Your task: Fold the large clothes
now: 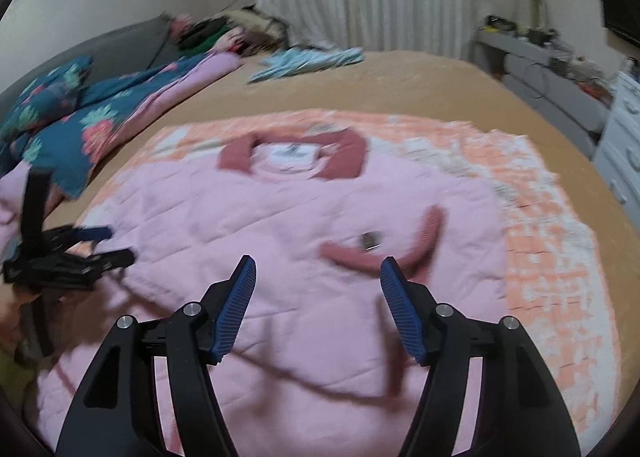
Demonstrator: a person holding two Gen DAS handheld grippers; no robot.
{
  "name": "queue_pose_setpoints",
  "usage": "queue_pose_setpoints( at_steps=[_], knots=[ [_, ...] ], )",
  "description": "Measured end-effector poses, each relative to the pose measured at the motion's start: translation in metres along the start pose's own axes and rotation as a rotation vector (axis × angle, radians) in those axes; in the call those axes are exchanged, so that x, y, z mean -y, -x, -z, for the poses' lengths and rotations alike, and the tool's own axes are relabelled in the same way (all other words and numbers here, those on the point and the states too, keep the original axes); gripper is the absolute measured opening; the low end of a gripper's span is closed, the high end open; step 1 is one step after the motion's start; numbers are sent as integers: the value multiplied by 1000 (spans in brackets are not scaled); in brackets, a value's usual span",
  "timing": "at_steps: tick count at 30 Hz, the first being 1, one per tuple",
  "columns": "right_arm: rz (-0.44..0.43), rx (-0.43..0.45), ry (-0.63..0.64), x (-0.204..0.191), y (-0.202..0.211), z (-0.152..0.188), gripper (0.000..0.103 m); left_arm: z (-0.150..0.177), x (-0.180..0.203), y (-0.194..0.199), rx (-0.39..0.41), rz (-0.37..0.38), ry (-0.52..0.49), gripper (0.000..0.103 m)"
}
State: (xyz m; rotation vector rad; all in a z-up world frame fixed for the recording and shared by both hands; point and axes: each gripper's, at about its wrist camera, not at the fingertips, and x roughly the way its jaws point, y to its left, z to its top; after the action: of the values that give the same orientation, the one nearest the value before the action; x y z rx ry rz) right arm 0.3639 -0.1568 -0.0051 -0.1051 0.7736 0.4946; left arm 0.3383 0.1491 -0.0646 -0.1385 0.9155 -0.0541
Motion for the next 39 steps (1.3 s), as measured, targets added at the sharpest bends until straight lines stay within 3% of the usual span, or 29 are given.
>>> queue_pose_setpoints(
  at_steps=[5,7,11,19,21,25,31,39],
  knots=[
    [1,-92,0,-10,-21,9,65,1,-1,-1,-1,-4,4,95],
    [20,-168,1,-6,-39,17,65,2,-1,-2,-1,-5,3,95],
    [-2,-196,-33,5,-55,25,64,4,1,-2,0,-15,-8,95],
    [-15,-182,-80,11,-58,26,65,2,6,2,-2,-27,-2,95],
    [-27,-177,-95,11,-52,24,67,0,11,5,-2,-20,-5,95],
    [-59,-149,-149,13,-35,21,86,-3,17,12,-5,4,0,95],
    [-55,-74,-163,14,-3,16,97,-5,25,31,18,30,12,95],
    [-40,-13,-166,15,37,16,99,0,36,62,48,53,23,95]
  ],
)
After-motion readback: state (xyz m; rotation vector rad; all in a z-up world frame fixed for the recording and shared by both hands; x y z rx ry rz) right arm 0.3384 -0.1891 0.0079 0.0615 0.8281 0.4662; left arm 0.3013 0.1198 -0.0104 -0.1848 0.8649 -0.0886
